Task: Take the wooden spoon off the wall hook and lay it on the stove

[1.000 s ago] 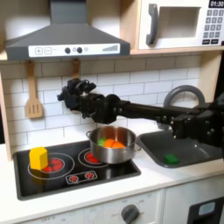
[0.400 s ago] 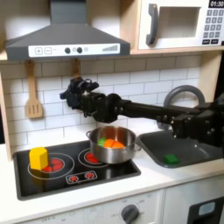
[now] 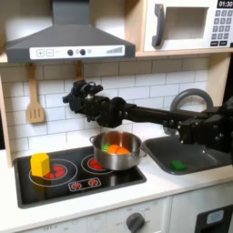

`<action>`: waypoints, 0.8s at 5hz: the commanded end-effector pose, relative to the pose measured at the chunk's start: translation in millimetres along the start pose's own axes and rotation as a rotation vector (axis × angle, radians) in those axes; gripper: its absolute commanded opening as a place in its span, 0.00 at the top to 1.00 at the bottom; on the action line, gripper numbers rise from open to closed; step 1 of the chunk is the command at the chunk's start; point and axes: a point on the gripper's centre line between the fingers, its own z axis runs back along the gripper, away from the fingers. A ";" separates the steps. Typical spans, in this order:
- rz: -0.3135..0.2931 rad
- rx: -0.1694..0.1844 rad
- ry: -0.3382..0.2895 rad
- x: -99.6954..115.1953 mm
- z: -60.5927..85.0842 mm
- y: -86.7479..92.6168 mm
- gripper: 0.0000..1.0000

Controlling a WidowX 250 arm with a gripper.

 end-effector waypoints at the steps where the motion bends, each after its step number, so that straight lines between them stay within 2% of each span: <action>1: 0.018 -0.018 0.002 4.2 1.9 -3.7 1.00; 4: 0.034 -0.042 0.004 4.5 -0.1 -6.9 1.00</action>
